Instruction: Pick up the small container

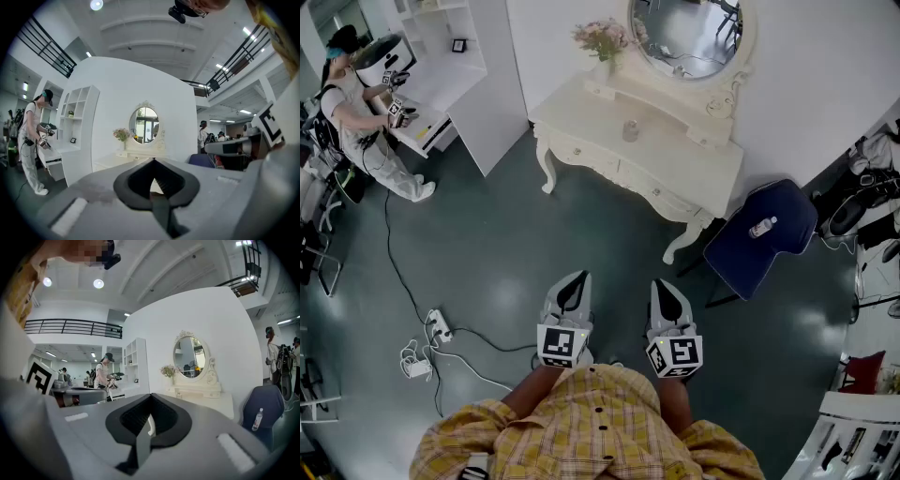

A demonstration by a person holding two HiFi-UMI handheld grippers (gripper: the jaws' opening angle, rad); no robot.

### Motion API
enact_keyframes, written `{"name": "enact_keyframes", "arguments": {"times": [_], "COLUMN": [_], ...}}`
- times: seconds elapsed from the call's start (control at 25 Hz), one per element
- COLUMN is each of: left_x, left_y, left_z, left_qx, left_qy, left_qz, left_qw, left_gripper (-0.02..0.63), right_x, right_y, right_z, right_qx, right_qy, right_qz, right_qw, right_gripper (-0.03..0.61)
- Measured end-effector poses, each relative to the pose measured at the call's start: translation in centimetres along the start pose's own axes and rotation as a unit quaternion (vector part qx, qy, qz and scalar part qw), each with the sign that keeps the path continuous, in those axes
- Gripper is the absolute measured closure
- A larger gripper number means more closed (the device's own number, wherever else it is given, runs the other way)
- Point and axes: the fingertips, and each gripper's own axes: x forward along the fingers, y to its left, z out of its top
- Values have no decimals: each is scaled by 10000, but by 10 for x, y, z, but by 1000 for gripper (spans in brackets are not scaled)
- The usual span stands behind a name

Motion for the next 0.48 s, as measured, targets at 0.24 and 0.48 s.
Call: {"name": "enact_keyframes", "arguments": {"times": [0.24,0.48], "left_x": [7,17], "left_y": [17,44], "left_z": [-2,1], "left_qx": [-33,16], "left_qy": [34,-45], "left_qz": [-87,-182], "left_qw": [10000,9998], "left_gripper": [615,614], "right_x": [19,45], "right_y": [4,13], "right_z": [0,3], "right_qx": [160,209], "right_qy": [-25,-212], "right_qz": [-42,-100], "right_qw": [9999,9995], "right_gripper": [581,578]}}
